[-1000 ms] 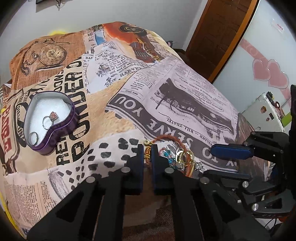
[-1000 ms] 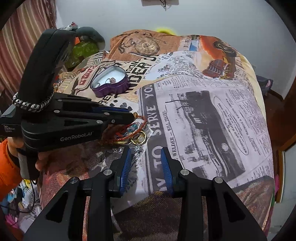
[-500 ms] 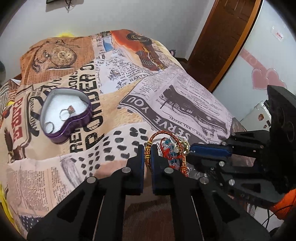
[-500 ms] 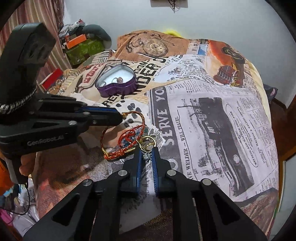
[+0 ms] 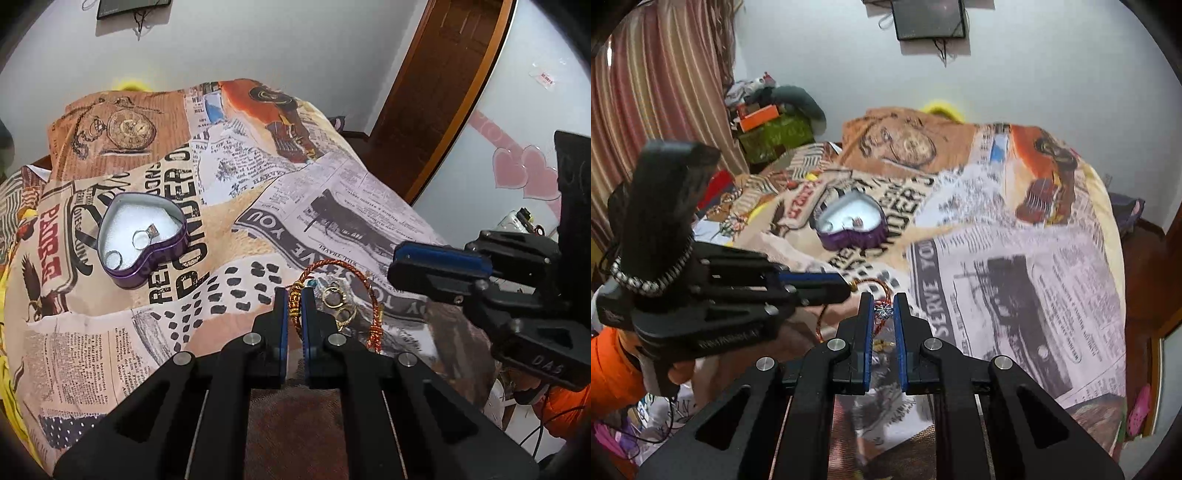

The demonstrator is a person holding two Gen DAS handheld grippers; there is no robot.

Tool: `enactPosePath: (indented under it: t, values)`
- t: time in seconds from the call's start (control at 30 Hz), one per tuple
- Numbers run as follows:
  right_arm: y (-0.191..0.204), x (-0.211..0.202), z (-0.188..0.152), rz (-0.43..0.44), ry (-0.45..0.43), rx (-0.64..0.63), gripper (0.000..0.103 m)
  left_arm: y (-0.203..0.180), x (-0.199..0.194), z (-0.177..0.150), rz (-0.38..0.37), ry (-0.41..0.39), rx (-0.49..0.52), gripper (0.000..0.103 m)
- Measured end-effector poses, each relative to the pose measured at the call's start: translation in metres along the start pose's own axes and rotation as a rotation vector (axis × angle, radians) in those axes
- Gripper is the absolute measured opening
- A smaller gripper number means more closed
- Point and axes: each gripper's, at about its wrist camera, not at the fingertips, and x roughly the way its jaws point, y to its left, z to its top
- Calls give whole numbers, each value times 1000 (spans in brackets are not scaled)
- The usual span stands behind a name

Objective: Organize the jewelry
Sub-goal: 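Grasp the gold-and-red beaded bracelet with the left gripper and lift, then carry the beaded bracelet over the heart tin with the left gripper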

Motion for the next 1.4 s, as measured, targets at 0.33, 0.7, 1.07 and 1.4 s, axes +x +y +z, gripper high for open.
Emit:
enactPosePath:
  t: [0.33,0.7,1.07,1.4]
  values:
    - [12,-17,11,9,-52,-11,10,4,-23,-8,45,-29,4,5]
    - [37,0,12,78,-15,-37,10,10,-45,-17,13,-54,-27,5]
    - [46,5,22,102,-32,-31,10,19,-44,-21,73,-59,-25,5]
    - [38,22,37,67,-30,-27,10,60,-47,-13,147,-76,-77,5]
